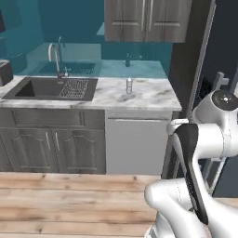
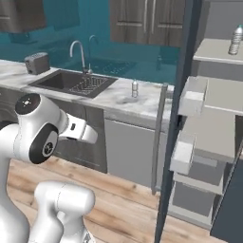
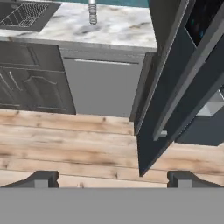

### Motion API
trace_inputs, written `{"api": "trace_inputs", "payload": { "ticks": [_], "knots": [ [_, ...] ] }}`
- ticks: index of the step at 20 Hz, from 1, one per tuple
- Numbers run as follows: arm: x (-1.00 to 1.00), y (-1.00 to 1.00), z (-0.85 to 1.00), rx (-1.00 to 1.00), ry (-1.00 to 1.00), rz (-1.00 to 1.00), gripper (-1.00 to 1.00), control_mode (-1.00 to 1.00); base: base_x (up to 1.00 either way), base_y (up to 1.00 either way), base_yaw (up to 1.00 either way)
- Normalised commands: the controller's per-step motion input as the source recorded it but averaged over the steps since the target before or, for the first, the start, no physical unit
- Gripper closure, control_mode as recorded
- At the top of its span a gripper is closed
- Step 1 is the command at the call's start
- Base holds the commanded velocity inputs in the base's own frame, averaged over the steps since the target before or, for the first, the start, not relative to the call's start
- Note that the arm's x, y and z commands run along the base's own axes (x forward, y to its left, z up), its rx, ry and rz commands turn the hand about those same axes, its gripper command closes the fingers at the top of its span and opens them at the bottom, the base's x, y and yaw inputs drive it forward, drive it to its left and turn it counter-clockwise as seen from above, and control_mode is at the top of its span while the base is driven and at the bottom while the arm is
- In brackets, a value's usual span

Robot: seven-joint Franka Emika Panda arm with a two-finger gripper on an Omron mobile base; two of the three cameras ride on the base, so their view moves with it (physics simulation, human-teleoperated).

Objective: Take the bottled waters from the counter and place them in the freezer to freeze. Close the freezer door after placing the bottles.

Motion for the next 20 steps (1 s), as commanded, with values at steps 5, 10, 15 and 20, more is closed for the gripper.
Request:
{"api": "trace_inputs", "payload": {
  "ticks": [5,10,15,20],
  "knots": [
    [0.00,0.00,0.00,0.00,0.00,0.00,-1.00,1.00,0.45,0.90,-0.15],
    [0.00,0.00,0.00,0.00,0.00,0.00,-1.00,1.00,0.74,0.59,-0.28],
    [0.00,0.00,0.00,0.00,0.00,0.00,-1.00,1.00,0.85,0.44,-0.36],
    [0.00,0.00,0.00,0.00,0.00,0.00,-1.00,1.00,0.75,0.58,-0.32]
  ]
}}
